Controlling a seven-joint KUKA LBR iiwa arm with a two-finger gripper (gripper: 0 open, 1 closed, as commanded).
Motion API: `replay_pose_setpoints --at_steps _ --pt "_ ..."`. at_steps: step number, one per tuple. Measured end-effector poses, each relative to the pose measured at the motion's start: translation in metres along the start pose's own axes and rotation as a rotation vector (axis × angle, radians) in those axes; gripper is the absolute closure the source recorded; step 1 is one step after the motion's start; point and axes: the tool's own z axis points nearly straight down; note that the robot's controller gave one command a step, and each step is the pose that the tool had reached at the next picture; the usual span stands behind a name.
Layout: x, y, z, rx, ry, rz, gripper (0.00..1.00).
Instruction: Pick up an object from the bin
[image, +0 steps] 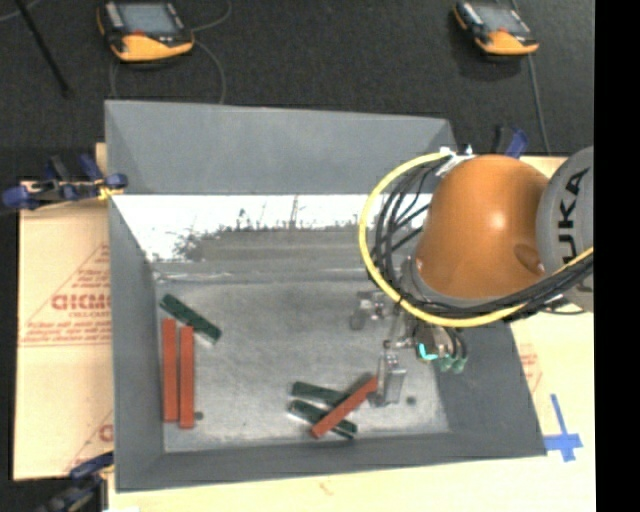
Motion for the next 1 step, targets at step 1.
replay_pose_setpoints --at_steps 1 --pt "-0.0170 0.0238 0.1593 0.001 0.003 -0.282 0.00"
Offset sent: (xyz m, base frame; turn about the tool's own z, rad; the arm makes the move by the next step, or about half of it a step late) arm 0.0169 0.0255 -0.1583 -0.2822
